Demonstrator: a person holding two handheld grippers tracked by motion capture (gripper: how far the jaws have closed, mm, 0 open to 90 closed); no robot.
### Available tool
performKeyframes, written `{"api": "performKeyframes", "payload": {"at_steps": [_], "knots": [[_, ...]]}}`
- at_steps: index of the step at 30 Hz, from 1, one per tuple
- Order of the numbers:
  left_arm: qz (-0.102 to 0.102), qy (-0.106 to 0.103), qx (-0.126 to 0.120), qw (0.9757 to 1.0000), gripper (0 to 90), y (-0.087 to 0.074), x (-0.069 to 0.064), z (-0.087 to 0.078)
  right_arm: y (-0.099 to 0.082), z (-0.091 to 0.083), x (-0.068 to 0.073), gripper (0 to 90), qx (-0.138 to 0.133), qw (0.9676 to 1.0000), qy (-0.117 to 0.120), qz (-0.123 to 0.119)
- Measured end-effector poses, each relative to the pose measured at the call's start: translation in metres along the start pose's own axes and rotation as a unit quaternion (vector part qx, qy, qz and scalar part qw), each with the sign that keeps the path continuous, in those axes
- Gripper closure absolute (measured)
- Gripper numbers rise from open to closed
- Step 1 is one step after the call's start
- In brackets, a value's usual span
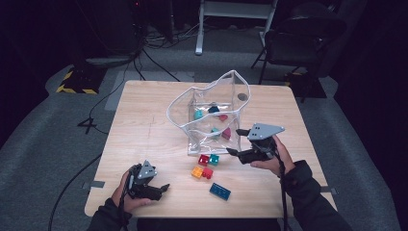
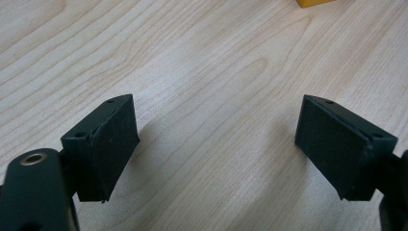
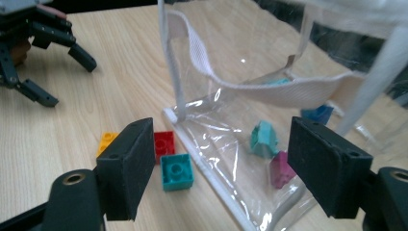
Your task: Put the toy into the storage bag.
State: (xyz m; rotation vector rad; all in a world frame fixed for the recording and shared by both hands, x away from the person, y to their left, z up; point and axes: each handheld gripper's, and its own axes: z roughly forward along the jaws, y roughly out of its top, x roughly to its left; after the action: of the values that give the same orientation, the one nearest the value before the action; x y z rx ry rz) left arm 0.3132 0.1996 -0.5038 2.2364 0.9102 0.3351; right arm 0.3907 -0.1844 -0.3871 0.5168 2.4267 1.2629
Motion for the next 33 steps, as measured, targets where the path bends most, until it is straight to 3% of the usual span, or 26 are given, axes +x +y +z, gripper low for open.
{"api": "performKeyframes", "payload": {"at_steps": [7,13,22,24,27,33], "knots": [[0.000,0.000,0.000,1.0000,15.3,0.000,0.000,0.000,-0.017,0.017,0.014,29.9,0.013,0.9995,0.027,-0.003],[0.000,0.000,0.000,1.0000,15.3,0.000,0.000,0.000,-0.033,0.040,0.029,37.4,0.044,0.9970,0.061,-0.022],[0.000,0.000,0.000,1.0000,15.3,0.000,0.000,0.000,-0.047,0.069,0.035,41.1,0.075,0.9949,0.065,-0.022],[0.000,0.000,0.000,1.0000,15.3,0.000,0.000,0.000,-0.048,0.075,0.037,41.0,0.088,0.9943,0.048,-0.034],[0.000,0.000,0.000,1.0000,15.3,0.000,0.000,0.000,-0.051,0.080,0.035,42.0,0.086,0.9946,0.055,-0.021],[0.000,0.000,0.000,1.0000,15.3,0.000,0.000,0.000,-0.053,0.088,0.031,37.8,0.090,0.9949,0.045,-0.009]]}}
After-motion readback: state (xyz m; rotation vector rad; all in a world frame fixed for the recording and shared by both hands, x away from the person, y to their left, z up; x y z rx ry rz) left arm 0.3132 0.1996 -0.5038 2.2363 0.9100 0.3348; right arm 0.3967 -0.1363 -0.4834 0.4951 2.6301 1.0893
